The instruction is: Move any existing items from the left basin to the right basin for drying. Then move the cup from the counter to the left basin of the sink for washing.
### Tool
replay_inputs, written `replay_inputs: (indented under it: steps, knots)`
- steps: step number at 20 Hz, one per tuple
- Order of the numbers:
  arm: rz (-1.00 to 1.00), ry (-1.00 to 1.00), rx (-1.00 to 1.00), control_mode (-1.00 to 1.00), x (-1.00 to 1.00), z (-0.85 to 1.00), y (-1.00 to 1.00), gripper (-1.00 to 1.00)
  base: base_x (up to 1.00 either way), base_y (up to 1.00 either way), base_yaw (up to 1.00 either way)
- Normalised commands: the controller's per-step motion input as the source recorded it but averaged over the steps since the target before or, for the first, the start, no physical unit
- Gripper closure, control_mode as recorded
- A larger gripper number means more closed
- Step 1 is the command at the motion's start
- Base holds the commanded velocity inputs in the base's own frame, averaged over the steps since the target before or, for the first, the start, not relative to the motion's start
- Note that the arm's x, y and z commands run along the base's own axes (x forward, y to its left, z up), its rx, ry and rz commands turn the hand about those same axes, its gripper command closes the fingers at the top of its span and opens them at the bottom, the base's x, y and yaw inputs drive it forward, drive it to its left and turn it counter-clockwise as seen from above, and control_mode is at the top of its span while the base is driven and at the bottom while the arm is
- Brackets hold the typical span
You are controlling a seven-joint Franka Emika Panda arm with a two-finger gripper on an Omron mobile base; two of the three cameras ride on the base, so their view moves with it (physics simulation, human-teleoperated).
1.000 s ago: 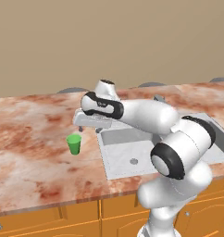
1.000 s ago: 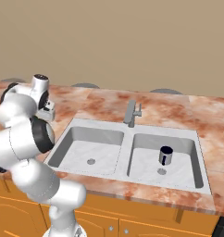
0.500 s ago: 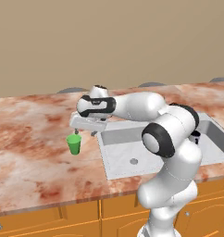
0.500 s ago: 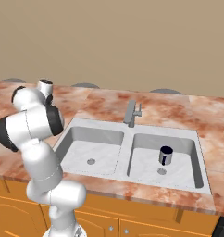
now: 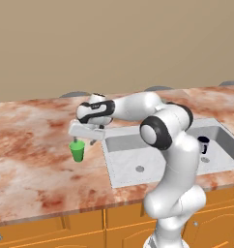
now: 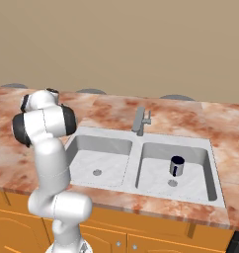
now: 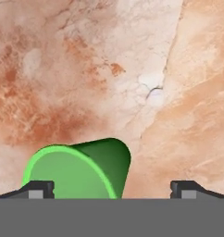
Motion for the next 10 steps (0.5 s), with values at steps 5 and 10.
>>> replay_inputs:
  steps: [5,10]
  knots:
    - [0.0,0.02,0.0,-1.0,0.1,-0.27,0.2,-1.0,0.0,0.0,0.0]
    - [0.0,0.0,0.0,-1.0,0.0,-0.3,0.01,-1.0,0.0,0.0,0.0]
